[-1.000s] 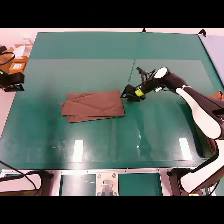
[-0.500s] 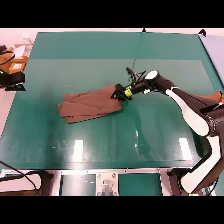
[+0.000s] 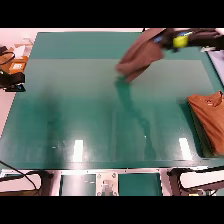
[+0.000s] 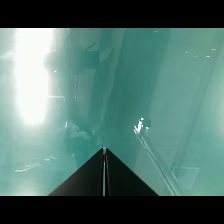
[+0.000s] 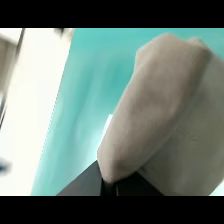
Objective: Fold the shirts.
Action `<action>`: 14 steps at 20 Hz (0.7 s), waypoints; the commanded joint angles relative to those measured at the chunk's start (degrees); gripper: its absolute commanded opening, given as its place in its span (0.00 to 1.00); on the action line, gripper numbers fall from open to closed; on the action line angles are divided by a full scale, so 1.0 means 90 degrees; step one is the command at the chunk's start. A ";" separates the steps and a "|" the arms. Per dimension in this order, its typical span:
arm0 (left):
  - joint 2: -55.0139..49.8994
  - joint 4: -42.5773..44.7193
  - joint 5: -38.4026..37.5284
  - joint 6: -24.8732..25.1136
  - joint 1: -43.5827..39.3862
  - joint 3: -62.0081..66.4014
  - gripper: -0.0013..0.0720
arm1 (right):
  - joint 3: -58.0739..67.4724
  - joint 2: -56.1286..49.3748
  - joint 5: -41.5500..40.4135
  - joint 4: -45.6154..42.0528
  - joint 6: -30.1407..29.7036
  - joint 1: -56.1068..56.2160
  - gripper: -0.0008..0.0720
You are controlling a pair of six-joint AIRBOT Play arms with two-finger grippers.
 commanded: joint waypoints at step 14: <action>0.0002 -0.0228 0.0007 0.0000 0.0002 0.0000 0.06 | -0.0083 0.0685 0.2399 -0.3973 0.2132 -0.5153 0.03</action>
